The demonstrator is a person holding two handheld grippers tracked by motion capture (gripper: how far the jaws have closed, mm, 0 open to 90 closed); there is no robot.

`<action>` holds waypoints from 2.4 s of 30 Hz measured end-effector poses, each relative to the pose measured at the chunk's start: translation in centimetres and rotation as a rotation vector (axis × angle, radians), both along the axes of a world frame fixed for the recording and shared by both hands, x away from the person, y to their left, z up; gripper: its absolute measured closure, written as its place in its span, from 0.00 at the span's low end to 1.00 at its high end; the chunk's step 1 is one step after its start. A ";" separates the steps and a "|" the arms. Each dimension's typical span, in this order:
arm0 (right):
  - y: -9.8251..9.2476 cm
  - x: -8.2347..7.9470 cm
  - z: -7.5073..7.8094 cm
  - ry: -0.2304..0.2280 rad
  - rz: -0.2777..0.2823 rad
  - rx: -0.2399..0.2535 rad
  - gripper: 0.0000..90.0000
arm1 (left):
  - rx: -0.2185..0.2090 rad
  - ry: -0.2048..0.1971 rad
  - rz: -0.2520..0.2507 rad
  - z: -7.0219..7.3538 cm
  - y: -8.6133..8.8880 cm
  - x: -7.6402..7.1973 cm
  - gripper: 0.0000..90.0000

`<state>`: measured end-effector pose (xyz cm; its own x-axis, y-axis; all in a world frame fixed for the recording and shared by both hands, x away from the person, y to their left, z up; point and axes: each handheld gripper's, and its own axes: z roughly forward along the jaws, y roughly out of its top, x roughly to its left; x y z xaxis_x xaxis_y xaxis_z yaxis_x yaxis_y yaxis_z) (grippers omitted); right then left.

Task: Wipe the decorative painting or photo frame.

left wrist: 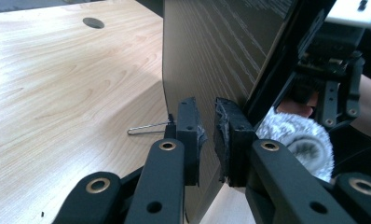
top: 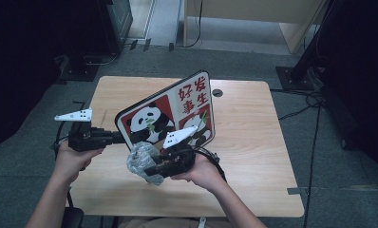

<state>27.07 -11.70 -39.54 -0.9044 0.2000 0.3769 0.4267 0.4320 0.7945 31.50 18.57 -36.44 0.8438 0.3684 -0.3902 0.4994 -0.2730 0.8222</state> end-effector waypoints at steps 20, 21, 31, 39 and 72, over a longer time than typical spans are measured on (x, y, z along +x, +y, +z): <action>-1.0 -1.0 -4.5 0.050 -0.018 -0.036 0.68 | 0.000 0.003 -0.002 -0.1 0.0 -0.1 0.89; -1.0 -1.1 -4.6 0.051 -0.018 -0.040 0.68 | 0.000 0.003 -0.002 -0.1 -0.1 -0.1 0.89; -1.2 -1.3 -6.4 0.075 -0.012 -0.063 0.68 | 0.000 0.005 -0.002 -0.1 0.0 -0.1 0.88; -1.5 -1.4 -7.7 0.098 -0.010 -0.067 0.68 | -0.001 0.008 0.000 -0.2 0.0 -0.1 0.87; 1.6 -2.7 0.8 0.021 0.067 0.040 0.69 | 0.049 -0.018 0.075 0.1 1.8 0.3 0.64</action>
